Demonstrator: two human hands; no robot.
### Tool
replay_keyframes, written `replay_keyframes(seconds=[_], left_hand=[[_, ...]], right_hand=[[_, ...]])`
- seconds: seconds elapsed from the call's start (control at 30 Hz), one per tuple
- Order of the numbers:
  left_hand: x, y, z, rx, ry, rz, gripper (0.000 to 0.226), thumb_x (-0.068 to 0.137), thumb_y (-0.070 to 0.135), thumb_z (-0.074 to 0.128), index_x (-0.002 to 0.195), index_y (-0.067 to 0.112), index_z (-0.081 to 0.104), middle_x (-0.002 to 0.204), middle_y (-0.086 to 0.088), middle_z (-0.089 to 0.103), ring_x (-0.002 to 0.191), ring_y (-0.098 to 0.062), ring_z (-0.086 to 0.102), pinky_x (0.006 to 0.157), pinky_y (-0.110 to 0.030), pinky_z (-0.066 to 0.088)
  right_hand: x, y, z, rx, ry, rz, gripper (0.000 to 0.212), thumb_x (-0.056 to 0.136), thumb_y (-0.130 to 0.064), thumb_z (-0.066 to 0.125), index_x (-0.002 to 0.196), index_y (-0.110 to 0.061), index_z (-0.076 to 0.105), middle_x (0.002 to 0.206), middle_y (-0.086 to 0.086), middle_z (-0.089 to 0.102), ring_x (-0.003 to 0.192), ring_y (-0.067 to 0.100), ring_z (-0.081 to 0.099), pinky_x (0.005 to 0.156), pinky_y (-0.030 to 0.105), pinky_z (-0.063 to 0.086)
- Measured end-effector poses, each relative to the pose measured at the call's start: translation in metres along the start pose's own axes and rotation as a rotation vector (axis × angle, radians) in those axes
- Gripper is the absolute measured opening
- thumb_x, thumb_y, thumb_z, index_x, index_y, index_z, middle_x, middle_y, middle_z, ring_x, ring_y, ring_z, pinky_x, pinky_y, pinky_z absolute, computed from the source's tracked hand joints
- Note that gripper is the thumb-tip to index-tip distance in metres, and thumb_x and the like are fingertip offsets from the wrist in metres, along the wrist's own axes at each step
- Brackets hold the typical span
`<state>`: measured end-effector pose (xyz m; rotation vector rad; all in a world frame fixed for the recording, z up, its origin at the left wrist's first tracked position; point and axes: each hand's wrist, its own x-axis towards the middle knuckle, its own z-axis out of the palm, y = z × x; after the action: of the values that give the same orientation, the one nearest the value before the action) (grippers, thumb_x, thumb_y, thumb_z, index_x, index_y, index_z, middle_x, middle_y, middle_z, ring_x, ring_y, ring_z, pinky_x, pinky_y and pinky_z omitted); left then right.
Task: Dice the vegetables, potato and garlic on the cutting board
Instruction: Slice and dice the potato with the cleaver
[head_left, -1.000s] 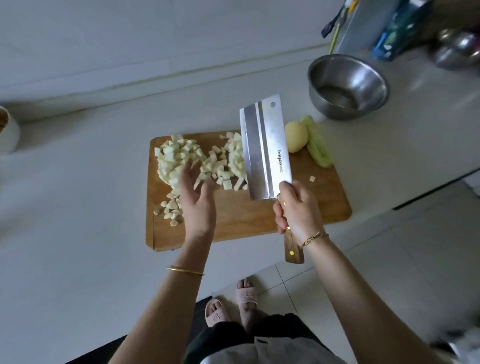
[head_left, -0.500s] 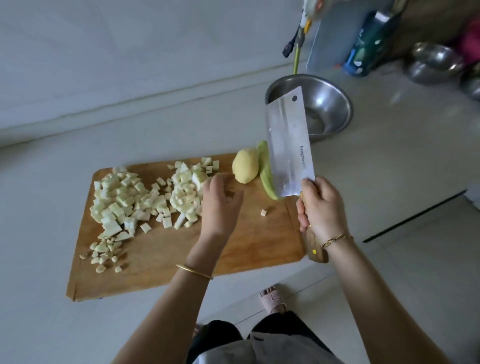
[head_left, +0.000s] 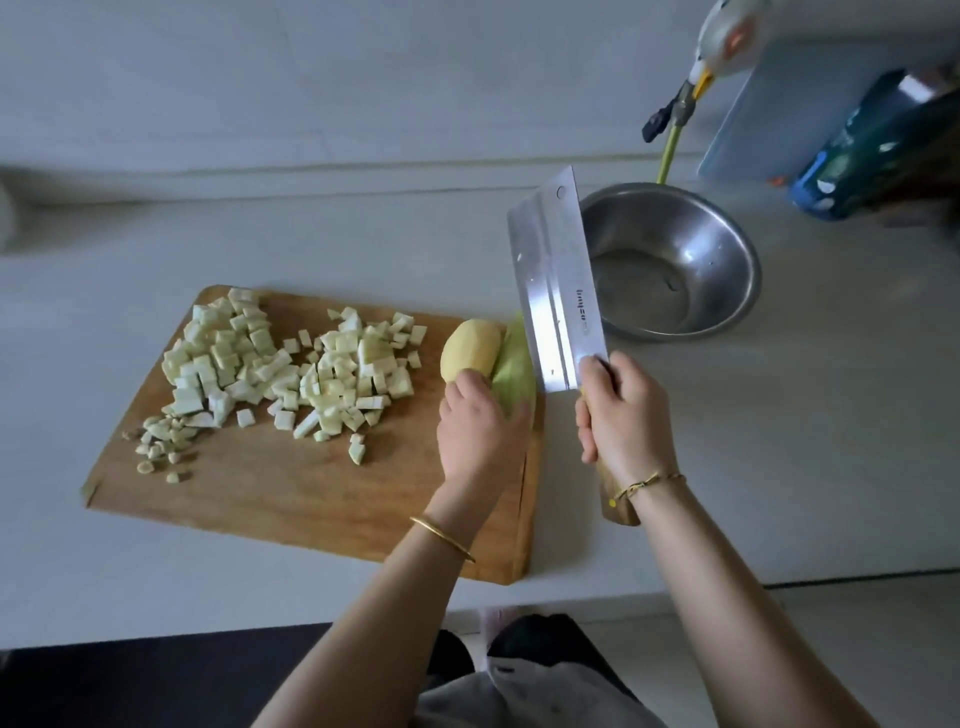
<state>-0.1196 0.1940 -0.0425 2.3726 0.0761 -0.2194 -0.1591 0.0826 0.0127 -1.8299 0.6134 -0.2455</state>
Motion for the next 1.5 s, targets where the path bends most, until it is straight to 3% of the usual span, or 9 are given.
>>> replay_keyframes(seconds=[0.07,0.23,0.4,0.53,0.73,0.87,1.03,1.23,1.5], left_hand=[[0.004,-0.013,-0.011,-0.12,0.055,-0.035,0.011,0.088,0.021,0.047,0.097,0.014,0.047,0.101,-0.003,0.05,0.089,-0.024,0.052,0.077,-0.038,0.048],[0.015,-0.058,-0.036,0.005,-0.123,0.083,0.015,0.086,0.007,0.058,0.096,0.014,0.067,0.096,0.005,0.057,0.083,-0.01,0.053,0.065,-0.013,0.038],[0.006,-0.069,-0.021,0.207,-0.279,0.293,0.015,0.074,0.018,0.068,0.082,0.009,0.059,0.085,0.0,0.051,0.077,-0.019,0.049,0.064,-0.032,0.046],[0.004,-0.064,-0.016,0.329,-0.26,0.36,0.01,0.079,0.014,0.065,0.085,0.01,0.057,0.089,0.002,0.049,0.086,-0.02,0.05,0.067,-0.031,0.045],[0.016,-0.065,-0.06,0.148,0.116,0.177,0.008,0.088,0.01,0.057,0.095,0.012,0.06,0.096,0.001,0.055,0.074,-0.013,0.053,0.056,-0.02,0.038],[0.043,-0.075,-0.099,0.06,0.346,0.027,0.019,0.088,0.005,0.055,0.106,0.009,0.06,0.108,-0.005,0.057,0.083,-0.014,0.051,0.066,-0.025,0.038],[0.062,-0.09,-0.114,0.064,0.328,0.035,0.03,0.086,0.0,0.054,0.115,0.007,0.059,0.118,-0.011,0.058,0.094,-0.02,0.056,0.071,-0.025,0.039],[0.051,-0.082,-0.101,0.021,0.381,0.126,0.033,0.088,-0.004,0.049,0.118,0.005,0.057,0.123,-0.01,0.054,0.107,-0.024,0.055,0.081,-0.029,0.045],[0.052,-0.029,-0.056,0.055,-0.022,0.249,0.069,0.084,0.022,0.069,0.143,0.011,0.035,0.144,-0.012,0.036,0.131,-0.029,0.033,0.107,-0.034,0.027]], right_hand=[[0.002,0.001,0.002,0.03,-0.007,0.004,0.039,0.096,-0.017,0.048,0.06,-0.014,0.033,0.045,0.005,0.045,0.032,0.024,0.037,0.033,0.024,0.03],[0.001,0.0,0.017,0.078,-0.05,-0.004,0.039,0.096,-0.017,0.047,0.059,-0.017,0.035,0.046,0.006,0.046,0.032,0.023,0.036,0.033,0.022,0.03],[-0.004,-0.001,0.031,0.084,-0.105,-0.014,0.04,0.096,-0.017,0.047,0.057,-0.022,0.038,0.047,0.006,0.045,0.031,0.023,0.035,0.032,0.022,0.03],[-0.006,-0.002,0.036,0.063,-0.118,-0.031,0.038,0.096,-0.018,0.047,0.06,-0.017,0.038,0.047,0.007,0.047,0.03,0.023,0.037,0.032,0.023,0.031],[-0.006,-0.003,0.039,0.049,-0.131,-0.028,0.033,0.096,-0.019,0.047,0.065,-0.009,0.042,0.049,0.009,0.048,0.03,0.021,0.038,0.033,0.021,0.032],[-0.01,-0.007,0.044,0.037,-0.157,-0.044,0.033,0.097,-0.019,0.045,0.077,0.007,0.046,0.052,0.016,0.048,0.028,0.019,0.038,0.034,0.021,0.033],[-0.015,-0.01,0.048,0.011,-0.167,-0.067,0.034,0.098,-0.02,0.045,0.078,0.008,0.046,0.055,0.025,0.051,0.03,0.021,0.038,0.038,0.028,0.036],[-0.013,-0.005,0.039,0.028,-0.114,-0.022,0.037,0.096,-0.02,0.047,0.061,-0.013,0.039,0.048,0.006,0.048,0.029,0.021,0.038,0.034,0.022,0.033],[-0.015,-0.002,0.011,0.036,-0.053,0.038,0.034,0.095,-0.019,0.047,0.063,-0.012,0.036,0.05,0.008,0.047,0.03,0.02,0.035,0.039,0.029,0.034]])
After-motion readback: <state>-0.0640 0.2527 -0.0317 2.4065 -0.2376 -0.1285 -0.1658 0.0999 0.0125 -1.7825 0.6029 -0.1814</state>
